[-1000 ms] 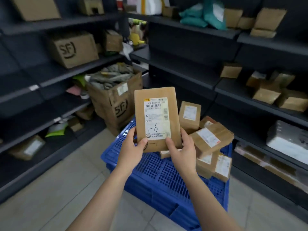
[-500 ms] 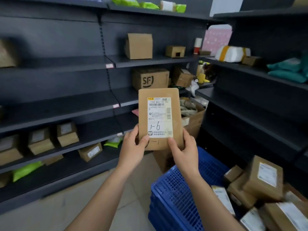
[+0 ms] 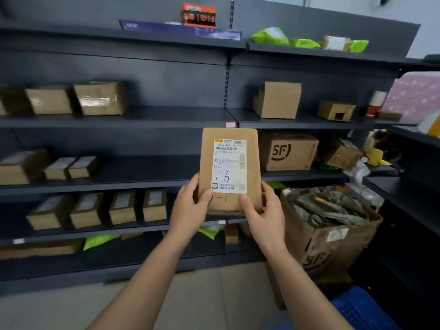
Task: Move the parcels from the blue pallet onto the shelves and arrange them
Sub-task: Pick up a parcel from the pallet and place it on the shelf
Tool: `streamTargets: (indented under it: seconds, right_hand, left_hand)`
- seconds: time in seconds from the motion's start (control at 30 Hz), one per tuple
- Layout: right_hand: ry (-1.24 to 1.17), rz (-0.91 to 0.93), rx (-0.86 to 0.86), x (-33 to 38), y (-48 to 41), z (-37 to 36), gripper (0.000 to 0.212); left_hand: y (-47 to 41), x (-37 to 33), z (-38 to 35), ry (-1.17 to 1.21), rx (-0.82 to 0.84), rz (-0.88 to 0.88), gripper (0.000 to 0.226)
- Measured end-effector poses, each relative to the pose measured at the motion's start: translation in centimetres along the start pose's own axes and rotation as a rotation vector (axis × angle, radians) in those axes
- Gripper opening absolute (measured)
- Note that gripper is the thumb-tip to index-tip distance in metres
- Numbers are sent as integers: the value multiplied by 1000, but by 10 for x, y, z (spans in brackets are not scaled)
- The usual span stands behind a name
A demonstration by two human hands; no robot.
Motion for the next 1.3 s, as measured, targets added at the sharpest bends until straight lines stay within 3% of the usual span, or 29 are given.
streamTargets:
  seconds: [0.33, 0.53, 0.8, 0.93, 1.07, 1.3]
  right_hand:
    - [-18, 138, 211, 30, -126, -68, 58]
    - [-50, 233, 302, 52, -194, -114, 59]
    - [-99, 287, 336, 83, -283, -192, 70]
    - [-104, 299, 313, 101, -329, -228, 61]
    - [-95, 295, 281, 115, -370, -254, 35]
    - [1, 298, 266, 131, -441, -292, 54]
  left_hand:
    - [-81, -10, 73, -23, -238, 10, 37]
    - [-130, -13, 121, -30, -293, -2, 36]
    - [-223, 4, 198, -32, -275, -50, 38]
    - [-273, 9, 235, -29, -262, -82, 39]
    - [-317, 11, 263, -36, -220, -129, 30]
    - [-393, 23, 300, -86, -210, -104, 40]
Point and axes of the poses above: each hand's wrist, its own y-axis away from the middle knuckle, its own z-axis out of the back of the hand, x = y × z, the point moved 8 cm from there along -y, towards the middle knuckle, and after that the axes turned 12 degrees about x, right-handed, at the moved point
